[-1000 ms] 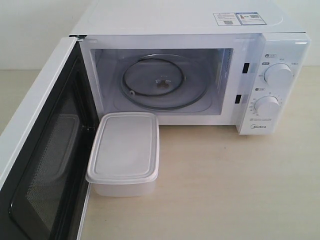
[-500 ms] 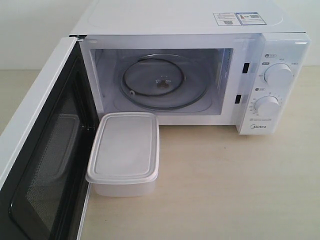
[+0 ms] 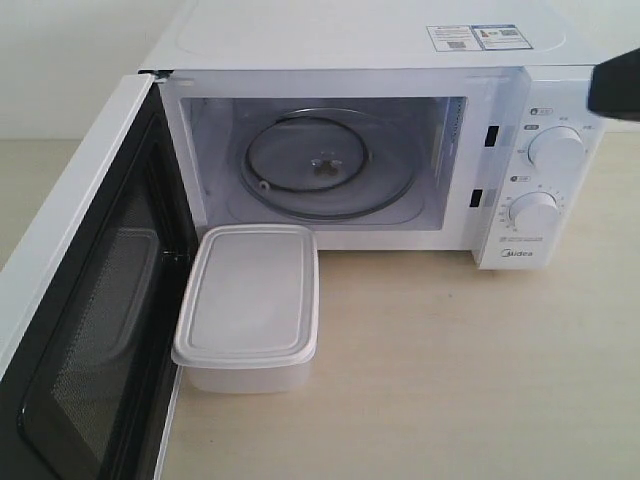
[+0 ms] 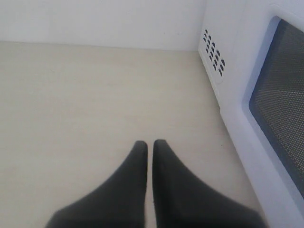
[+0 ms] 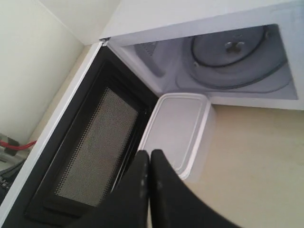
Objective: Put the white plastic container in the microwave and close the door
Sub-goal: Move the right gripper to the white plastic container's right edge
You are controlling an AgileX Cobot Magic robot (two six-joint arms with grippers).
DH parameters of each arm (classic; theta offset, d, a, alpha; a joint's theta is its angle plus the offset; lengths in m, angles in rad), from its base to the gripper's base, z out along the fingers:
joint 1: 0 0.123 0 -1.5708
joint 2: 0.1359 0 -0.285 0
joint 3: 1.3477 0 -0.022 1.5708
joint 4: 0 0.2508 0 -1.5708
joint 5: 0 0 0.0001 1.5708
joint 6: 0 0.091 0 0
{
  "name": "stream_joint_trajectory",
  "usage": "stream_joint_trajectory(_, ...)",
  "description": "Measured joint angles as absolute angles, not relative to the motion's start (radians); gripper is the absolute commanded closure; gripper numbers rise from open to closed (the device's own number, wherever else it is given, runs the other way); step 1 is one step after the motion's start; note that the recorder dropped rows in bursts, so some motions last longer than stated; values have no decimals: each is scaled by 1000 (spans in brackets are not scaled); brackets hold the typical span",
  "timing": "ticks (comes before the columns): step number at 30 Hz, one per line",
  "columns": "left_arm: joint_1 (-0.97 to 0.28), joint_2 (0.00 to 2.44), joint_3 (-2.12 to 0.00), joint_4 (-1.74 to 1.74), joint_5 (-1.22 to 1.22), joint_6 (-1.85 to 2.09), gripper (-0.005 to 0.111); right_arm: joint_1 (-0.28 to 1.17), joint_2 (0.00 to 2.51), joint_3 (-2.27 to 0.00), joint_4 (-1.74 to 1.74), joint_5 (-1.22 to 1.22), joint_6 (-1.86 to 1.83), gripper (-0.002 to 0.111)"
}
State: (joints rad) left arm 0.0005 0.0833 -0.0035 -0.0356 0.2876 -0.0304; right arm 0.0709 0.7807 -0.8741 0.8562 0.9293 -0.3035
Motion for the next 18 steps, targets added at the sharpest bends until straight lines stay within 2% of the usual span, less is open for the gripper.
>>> stream_joint_trajectory(10, 0, 83, -3, -36, 288, -30, 102, 71, 939, -720, 1137, 920, -581, 108)
stream_joint_trajectory(18, 0, 83, -3, -36, 288, -30, 102, 71, 1150, -705, 1249, 927, -718, 108)
